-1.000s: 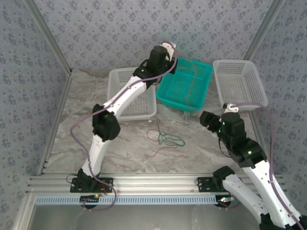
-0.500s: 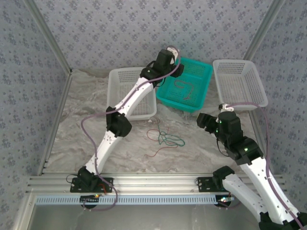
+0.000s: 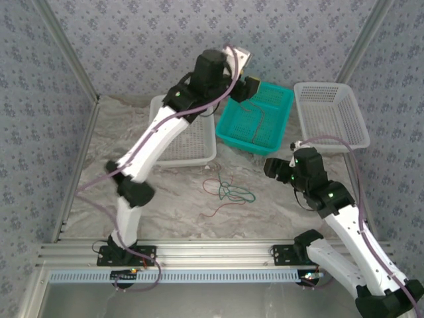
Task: Untangle the cables
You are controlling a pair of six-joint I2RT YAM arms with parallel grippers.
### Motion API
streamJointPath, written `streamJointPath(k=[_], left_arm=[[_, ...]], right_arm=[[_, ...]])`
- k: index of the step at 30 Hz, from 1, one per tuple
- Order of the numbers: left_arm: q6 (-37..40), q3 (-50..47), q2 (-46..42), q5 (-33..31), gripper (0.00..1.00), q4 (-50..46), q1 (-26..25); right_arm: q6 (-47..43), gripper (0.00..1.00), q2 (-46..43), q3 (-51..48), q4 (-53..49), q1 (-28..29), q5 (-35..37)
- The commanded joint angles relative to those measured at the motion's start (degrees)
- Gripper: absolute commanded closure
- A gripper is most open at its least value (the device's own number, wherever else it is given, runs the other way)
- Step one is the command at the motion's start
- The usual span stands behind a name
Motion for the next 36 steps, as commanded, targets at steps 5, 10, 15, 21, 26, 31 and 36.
streamJointPath(k=[5,10,15,21,26,31,36], left_arm=[[-5.79,-43.68,-24.55,2.33,0.39,20.32,5.52],[-12.54,-60.58,-36.72,-0.04,0.39,21.18,3.89],[-24.21,-75.26,-41.78,-2.39,0.40,22.48,2.05],[-32.73,-88.41,-39.67,-3.71,0.42,25.79,1.03],[-37.72,-91.05,-34.77,-1.85,0.42,29.51,0.38],[-39.38,-87.31,-27.28,-2.79,0.42,26.64,-1.46],[-40.32,-82.34,-19.84,-6.75,0.45,22.06,-2.94]], right_arm=[[-2.15,0.19,2.17,-1.34,2.71,-0.28,-4.44],[-1.38,0.18,4.40,-4.49,8.18,-0.28,-6.74],[-1.48,0.18,8.45,-5.00,11.33,1.55,-12.36],[-3.08,0.15,12.72,-6.21,14.39,9.23,-11.85],[-4.79,0.04,17.00,-8.76,18.94,16.08,-8.25],[-4.12,0.02,23.51,-8.79,20.72,19.48,-6.21],[-2.72,0.02,27.16,-7.64,19.44,21.03,-2.86]])
